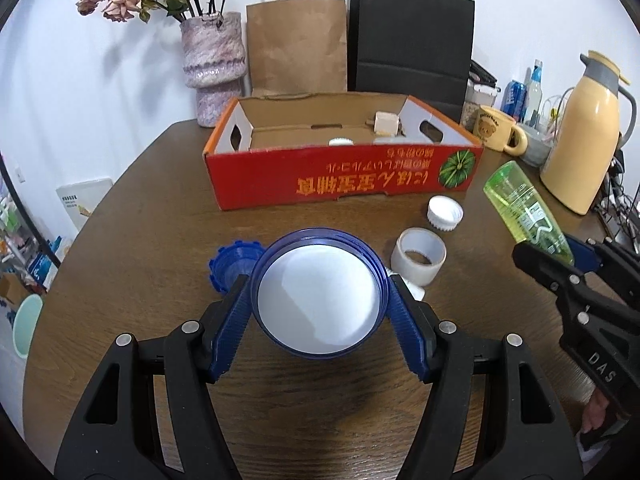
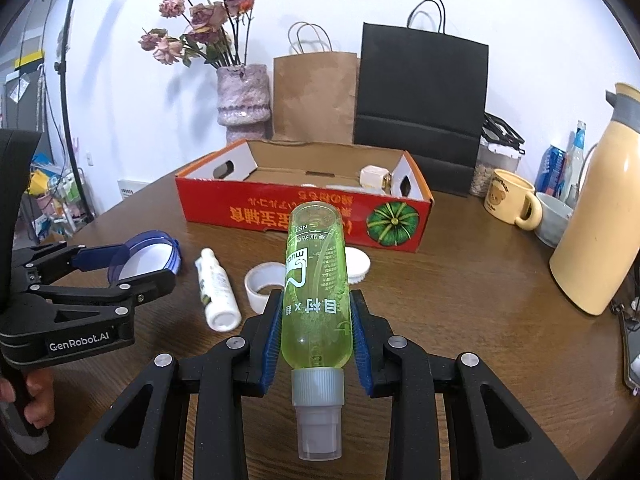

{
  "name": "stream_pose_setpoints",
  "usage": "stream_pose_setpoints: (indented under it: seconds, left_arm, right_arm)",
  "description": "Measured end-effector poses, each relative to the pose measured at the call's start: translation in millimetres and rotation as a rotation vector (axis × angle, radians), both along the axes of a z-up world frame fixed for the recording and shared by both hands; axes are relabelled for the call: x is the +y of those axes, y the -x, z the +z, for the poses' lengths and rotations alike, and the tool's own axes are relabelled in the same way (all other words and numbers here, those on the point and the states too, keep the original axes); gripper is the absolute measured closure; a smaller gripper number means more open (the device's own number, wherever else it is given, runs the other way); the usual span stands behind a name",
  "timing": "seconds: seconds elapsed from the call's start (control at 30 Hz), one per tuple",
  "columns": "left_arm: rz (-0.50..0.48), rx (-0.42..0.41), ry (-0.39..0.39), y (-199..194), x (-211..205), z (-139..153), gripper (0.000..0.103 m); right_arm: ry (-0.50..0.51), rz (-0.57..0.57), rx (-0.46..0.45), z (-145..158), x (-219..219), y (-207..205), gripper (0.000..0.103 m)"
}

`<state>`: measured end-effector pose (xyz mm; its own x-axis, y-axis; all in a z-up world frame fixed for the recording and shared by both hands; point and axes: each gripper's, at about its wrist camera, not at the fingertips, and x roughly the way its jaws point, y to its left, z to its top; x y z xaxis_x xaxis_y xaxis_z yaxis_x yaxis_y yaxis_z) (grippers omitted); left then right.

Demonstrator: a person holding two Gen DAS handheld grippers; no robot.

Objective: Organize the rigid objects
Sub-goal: 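Carry the blue-rimmed lid and green spray bottle over the cardboard box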

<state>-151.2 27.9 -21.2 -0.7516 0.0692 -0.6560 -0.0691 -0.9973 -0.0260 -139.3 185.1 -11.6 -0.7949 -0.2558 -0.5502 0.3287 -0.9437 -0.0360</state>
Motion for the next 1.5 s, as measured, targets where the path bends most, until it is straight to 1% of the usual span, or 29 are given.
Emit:
stream_pose_setpoints:
  seconds: [0.3,0.67,0.9,1.2,1.5]
  left_arm:
    - [0.002,0.075,-0.009,13,-3,37,0.04]
    - [0.047,0.114,-0.085,43,-9,57,0.04]
    - [0.079,0.139,-0.108,63,-14,65,0.04]
    - [0.115,0.148,-0.131,93,-21,70,0.04]
    - [0.122,0.147,-0.119,125,-17,68,0.04]
  right_arm:
    - [0.007,0.013,0.02,20,-8,11,0.068]
    - [0.03,0.002,0.054,40,-19,40,0.068]
    - [0.051,-0.013,0.063,46,-23,66,0.068]
    - [0.059,-0.025,0.07,52,-27,100,0.068]
    - [0.068,-0.04,0.045,50,-30,138,0.068]
